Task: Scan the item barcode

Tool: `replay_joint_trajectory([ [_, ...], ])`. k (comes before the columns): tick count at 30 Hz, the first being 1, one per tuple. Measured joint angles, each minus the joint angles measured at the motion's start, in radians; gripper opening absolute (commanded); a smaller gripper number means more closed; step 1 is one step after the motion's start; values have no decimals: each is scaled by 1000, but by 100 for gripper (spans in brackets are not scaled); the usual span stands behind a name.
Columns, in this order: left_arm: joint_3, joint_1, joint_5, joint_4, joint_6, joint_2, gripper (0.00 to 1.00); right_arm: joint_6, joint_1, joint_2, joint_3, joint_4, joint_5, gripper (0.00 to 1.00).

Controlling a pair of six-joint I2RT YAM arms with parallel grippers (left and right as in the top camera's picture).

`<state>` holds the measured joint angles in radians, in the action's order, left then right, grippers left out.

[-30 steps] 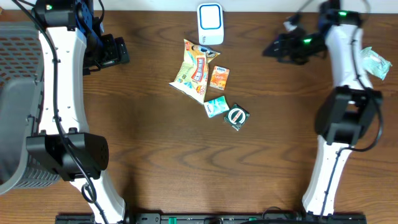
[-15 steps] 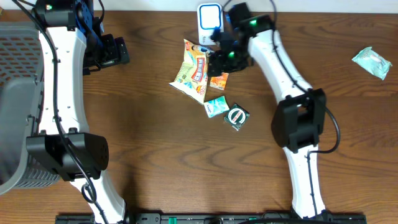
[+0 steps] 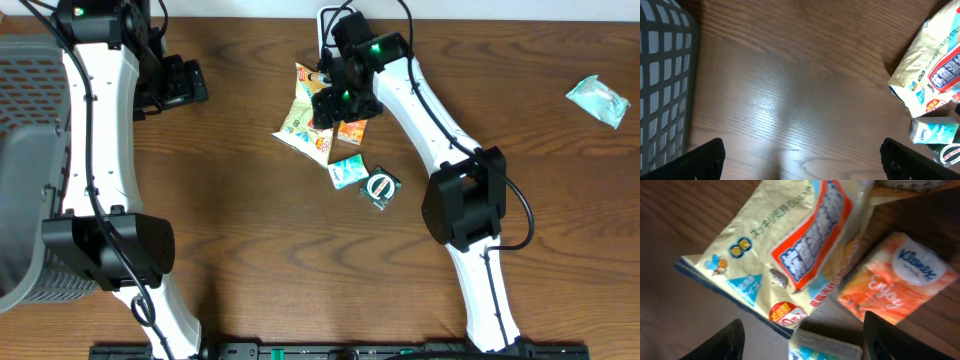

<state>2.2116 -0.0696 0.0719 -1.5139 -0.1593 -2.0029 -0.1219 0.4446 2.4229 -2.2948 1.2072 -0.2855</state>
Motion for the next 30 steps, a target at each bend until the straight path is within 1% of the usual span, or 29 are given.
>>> replay_joint_trajectory([
  [3,0,0,0,0,0,0,97,-46,0,0,0,-11,40,66],
  [7,0,0,0,0,0,0,98,-117,0,0,0,-62,72,65],
  [14,0,0,0,0,0,0,98,-176,26,24,0,-124,100,65],
  [17,0,0,0,0,0,0,98,-212,42,54,0,-150,126,63],
  [18,0,0,0,0,0,0,98,-220,44,68,0,-157,129,59],
  [20,0,0,0,0,0,0,98,-235,48,92,0,-163,138,44],
  [22,0,0,0,0,0,0,98,-237,49,112,0,-164,142,14],
  [23,0,0,0,0,0,0,98,-245,50,116,0,-165,141,1],
  [30,0,0,0,0,0,0,98,-245,47,112,-5,-121,80,1],
])
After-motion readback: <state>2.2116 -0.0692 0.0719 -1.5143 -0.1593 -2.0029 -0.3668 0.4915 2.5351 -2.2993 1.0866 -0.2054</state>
